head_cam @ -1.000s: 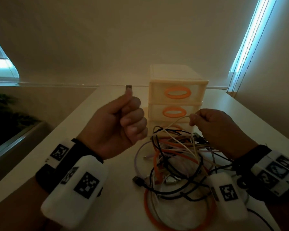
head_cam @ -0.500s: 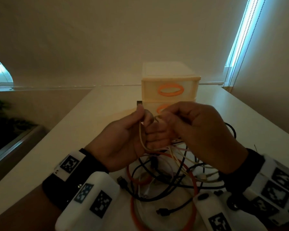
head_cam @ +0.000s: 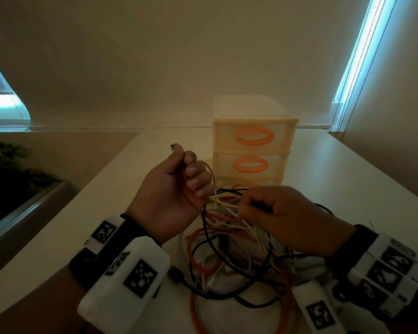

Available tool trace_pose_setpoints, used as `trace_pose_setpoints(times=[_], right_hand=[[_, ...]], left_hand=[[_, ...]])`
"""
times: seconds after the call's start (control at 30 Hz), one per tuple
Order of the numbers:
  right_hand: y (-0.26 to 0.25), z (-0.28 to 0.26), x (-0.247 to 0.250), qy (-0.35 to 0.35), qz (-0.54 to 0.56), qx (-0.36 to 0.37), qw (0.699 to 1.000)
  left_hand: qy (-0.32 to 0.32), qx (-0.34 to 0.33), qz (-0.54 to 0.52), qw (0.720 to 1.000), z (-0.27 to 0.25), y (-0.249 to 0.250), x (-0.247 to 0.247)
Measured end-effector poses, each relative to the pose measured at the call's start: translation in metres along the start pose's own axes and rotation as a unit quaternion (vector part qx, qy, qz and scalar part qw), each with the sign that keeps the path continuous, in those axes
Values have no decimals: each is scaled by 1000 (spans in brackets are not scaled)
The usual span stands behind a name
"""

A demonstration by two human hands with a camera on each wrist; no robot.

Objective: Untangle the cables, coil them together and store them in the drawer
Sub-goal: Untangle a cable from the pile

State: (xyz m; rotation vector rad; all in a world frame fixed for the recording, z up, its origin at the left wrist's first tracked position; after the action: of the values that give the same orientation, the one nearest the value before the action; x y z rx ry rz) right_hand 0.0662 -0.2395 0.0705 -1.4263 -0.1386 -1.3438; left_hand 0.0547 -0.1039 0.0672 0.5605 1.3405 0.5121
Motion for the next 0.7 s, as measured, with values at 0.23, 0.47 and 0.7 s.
trace_pose_setpoints(times=[0.23, 0.47, 0.7], right_hand=[[4, -1, 5, 19, -45, 24, 999], [39, -9, 1, -105, -89, -80, 987], [40, -9, 17, -96, -138, -112, 979]], left_hand=[[-40, -11, -39, 998, 0, 20, -2], [-20, -32, -26, 999, 2, 28, 4], [-26, -133, -52, 989, -4, 89, 14]])
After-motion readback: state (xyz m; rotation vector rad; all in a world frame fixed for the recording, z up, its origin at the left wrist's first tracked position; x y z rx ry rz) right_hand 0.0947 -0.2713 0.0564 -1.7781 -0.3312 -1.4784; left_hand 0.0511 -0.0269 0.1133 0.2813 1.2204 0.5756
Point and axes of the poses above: each hand's wrist, its own z-axis towards the middle knuckle, its own x-axis out of the back of the hand, y = z × x, the point moved 10 cm from there along z, towards the middle knuckle, and after that the axes turned 1 degree about -y, right-handed, at the moved point
